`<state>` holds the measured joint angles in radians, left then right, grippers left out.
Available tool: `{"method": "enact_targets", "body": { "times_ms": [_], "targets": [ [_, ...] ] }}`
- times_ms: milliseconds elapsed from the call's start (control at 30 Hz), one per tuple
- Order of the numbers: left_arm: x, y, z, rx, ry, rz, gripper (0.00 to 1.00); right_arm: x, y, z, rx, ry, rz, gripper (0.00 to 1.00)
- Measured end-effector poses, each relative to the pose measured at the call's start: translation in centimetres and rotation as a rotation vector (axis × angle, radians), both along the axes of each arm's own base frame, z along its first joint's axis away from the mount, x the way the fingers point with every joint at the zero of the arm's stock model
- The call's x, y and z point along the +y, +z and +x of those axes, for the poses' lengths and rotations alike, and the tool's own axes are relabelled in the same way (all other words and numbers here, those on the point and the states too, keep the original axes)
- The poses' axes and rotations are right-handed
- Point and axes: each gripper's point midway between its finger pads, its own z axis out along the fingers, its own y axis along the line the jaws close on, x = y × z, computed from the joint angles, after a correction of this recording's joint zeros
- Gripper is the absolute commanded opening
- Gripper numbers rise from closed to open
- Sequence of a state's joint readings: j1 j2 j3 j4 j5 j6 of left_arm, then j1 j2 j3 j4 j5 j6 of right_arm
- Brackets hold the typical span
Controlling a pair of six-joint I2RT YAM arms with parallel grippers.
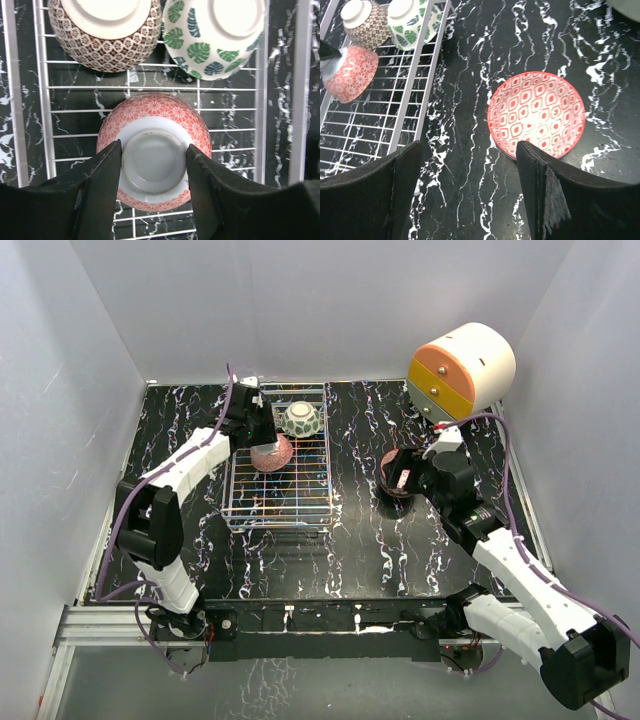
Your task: Unload the bowls from the dish rack
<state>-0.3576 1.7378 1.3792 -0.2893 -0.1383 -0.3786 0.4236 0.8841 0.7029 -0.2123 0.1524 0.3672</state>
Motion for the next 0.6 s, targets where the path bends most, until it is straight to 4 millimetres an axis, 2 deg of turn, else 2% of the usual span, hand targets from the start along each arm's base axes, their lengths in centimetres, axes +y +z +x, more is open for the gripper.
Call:
{"method": "enact_targets", "body": {
  "times_ms": [133, 367, 600],
  "targets": [
    [-0.6, 1.4, -0.3, -0.004, -0.011, -0.099, 0.27, 1.6, -0.3, 0.3, 0.022, 0.062, 0.037, 0.77],
    [-1.9, 4.6, -1.0, -0.057, -0.045, -0.313, 0.27, 6.0, -0.1, 1.5, 0.078, 0.213, 0.149, 0.77],
    [-3.7, 4.0, -2.0, -0.025, -0.079, -0.505, 0.24, 9.9, 1.1, 2.4, 0.102, 0.351, 0.284, 0.76]
  ]
}}
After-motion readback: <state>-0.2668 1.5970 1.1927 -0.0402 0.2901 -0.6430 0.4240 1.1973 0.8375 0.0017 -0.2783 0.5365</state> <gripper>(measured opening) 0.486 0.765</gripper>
